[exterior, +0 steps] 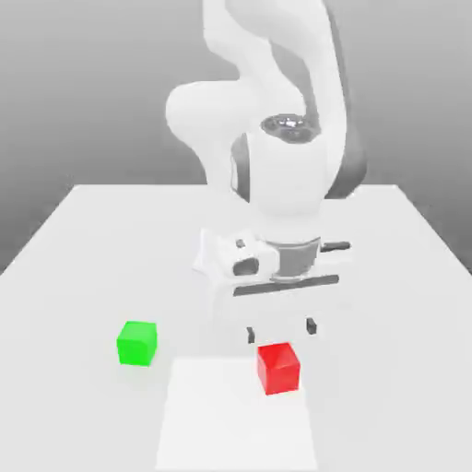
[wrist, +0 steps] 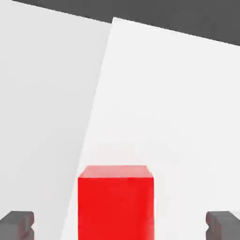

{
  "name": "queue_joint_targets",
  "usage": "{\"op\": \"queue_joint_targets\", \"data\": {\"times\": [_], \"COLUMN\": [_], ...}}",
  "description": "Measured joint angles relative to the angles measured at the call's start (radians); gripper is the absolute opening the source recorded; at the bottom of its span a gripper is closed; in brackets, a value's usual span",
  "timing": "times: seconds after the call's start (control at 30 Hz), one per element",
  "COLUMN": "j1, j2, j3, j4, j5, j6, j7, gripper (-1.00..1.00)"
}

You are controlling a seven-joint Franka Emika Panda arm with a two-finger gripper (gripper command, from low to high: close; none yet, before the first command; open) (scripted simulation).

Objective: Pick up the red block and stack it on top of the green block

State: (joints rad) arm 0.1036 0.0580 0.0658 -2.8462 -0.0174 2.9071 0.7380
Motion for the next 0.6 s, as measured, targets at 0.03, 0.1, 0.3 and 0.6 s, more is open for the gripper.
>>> {"op": "queue_joint_targets", "data": {"times": [0.03,0.1,0.3,0.6], "j1": [0.005,0.021,0.029,0.024], "j2": [0.037,0.110,0.140,-0.083], "j3": [-0.007,-0.026,-0.035,-0.018], "j4": [0.004,0.014,0.018,-0.014], "j5": [-0.010,-0.027,-0.030,0.019], "j6": [0.031,0.093,0.119,-0.071], "j7": [0.007,0.019,0.022,-0.016], "gripper": [0.00,0.00,-1.00,-1.00]}}
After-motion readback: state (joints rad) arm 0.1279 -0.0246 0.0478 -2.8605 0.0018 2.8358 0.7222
